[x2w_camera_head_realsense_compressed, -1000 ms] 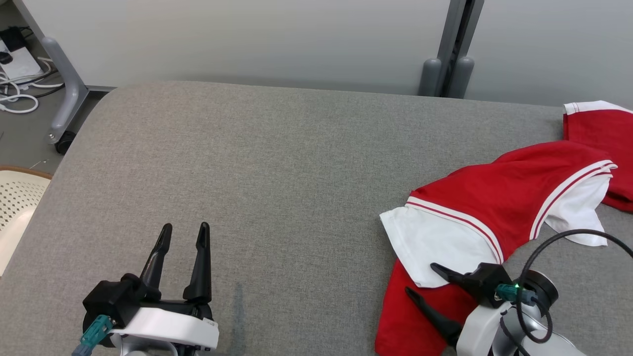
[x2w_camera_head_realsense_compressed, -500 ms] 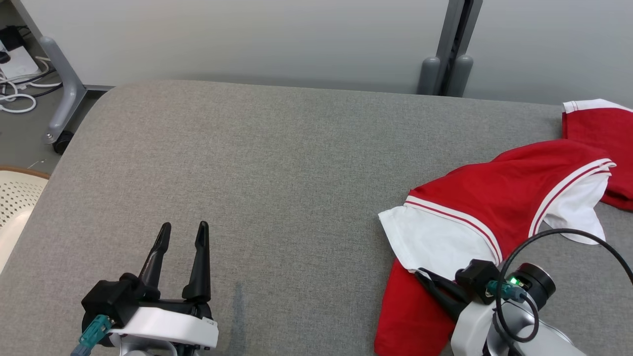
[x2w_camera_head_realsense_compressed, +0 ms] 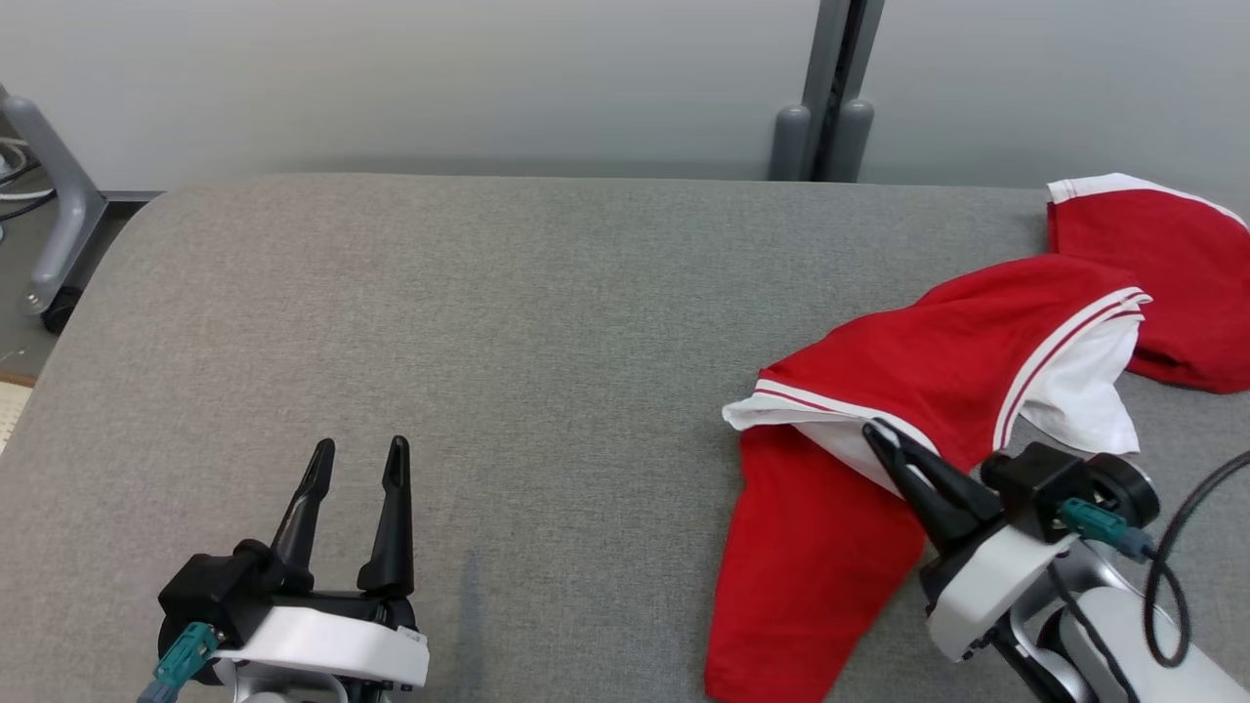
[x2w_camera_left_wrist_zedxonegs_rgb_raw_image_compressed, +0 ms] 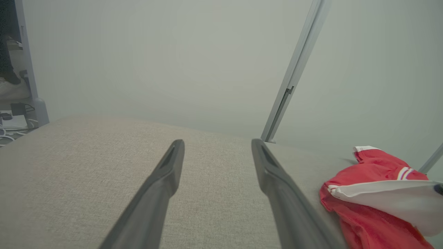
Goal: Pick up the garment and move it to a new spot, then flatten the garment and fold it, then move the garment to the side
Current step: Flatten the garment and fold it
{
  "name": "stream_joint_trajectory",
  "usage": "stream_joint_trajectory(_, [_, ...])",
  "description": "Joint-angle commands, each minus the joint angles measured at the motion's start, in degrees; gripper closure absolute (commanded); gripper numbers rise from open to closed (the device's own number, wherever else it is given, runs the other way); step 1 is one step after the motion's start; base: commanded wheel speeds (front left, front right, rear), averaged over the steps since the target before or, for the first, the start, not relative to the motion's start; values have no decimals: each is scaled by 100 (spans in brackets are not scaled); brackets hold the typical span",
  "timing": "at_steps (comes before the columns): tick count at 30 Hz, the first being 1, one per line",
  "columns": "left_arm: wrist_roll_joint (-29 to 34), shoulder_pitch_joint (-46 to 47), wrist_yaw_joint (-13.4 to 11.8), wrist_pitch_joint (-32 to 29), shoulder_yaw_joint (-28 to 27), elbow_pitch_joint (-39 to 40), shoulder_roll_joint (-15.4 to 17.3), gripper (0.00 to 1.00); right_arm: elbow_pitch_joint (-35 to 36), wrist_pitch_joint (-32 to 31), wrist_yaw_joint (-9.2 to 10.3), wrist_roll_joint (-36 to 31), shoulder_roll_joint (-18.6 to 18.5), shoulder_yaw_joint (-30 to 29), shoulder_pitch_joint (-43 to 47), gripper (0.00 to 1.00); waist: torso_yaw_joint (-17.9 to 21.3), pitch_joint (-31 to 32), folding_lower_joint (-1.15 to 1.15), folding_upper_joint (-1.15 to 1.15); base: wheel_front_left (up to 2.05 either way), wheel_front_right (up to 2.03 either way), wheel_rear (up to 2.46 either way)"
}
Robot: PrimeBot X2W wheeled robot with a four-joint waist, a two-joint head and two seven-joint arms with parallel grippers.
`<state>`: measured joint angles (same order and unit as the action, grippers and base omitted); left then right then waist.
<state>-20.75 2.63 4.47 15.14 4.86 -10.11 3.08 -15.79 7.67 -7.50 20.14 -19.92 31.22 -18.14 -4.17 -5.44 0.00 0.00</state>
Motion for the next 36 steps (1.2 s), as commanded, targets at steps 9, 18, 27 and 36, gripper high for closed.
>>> stream_joint_trajectory(9, [64, 98, -11, 9, 12, -1, 98, 0, 545, -19, 0, -304, -282, -1303, 646, 100, 698, -104, 0, 0, 0, 0, 0])
stream_joint_trajectory(18, [62, 242, 4, -13, 73, -48, 154, 0, 538, -117, 0, -264, -381, -2111, 1070, 100, 1101, -188, 0, 0, 0, 0, 0])
stream_joint_trajectory(27, [59, 320, 29, -25, 182, -115, 196, 0, -108, -638, 0, -507, -274, -2778, 1252, 100, 1189, -259, 0, 0, 0, 0, 0])
stream_joint_trajectory(36, [70, 383, 55, -42, 326, -206, 204, 0, -548, -1038, 0, -752, 8, -3239, 1214, 100, 1037, -299, 0, 0, 0, 0, 0])
